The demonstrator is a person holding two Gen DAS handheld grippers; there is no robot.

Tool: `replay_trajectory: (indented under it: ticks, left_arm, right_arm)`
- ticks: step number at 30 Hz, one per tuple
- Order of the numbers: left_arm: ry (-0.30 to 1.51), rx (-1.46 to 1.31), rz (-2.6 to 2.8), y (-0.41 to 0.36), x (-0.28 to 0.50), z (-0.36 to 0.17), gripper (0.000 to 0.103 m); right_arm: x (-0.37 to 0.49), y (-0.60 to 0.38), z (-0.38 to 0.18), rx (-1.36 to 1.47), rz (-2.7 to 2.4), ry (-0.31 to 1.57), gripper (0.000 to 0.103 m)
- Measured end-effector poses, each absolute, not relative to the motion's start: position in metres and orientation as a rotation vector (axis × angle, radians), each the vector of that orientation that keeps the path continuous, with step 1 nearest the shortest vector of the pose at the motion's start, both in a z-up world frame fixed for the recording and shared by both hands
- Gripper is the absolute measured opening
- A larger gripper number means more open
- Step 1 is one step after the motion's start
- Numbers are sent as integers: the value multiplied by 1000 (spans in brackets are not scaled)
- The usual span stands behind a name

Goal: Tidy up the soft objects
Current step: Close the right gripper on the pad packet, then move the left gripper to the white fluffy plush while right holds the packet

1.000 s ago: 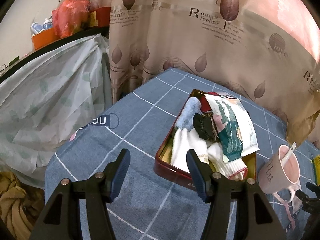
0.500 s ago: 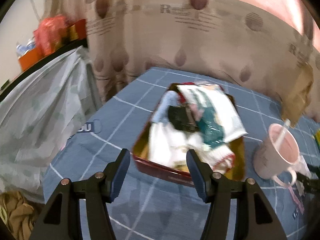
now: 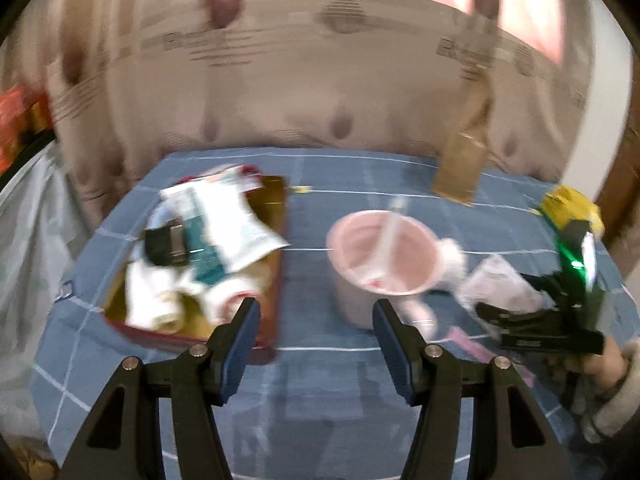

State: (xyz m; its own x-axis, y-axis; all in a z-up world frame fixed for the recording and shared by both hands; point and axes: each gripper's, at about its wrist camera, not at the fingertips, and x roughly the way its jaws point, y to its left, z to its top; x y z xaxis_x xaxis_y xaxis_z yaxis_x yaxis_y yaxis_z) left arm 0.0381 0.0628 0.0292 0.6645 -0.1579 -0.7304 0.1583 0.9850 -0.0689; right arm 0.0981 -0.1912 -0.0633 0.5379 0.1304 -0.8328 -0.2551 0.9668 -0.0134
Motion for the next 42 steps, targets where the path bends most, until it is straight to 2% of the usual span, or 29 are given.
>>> replay_trajectory:
  ticks: [6,12,17,23,33,42]
  left_arm:
    - [842,37,-283,17,40,30,60]
    - [869,57,-346,-17,46,24,60]
    - [889,54,-387,-37,48,20,60]
    - [907,52,-415,-52,54,15,60]
    - [966,34,-404,-77,75,3,60]
    - [1038,-35,-241,-107,106,-18,60]
  right_arm:
    - [97,-188,-62,-152,235,971,87]
    - [92,-187,-59,-158,262,960,75]
    - [87,-186,-56,-158,290,945,50]
    - [87,-202,-52,-118,273,938,30]
    - [99,-268,-52,16,138,939,28]
    - [99,-273,-52,63,156,938,28]
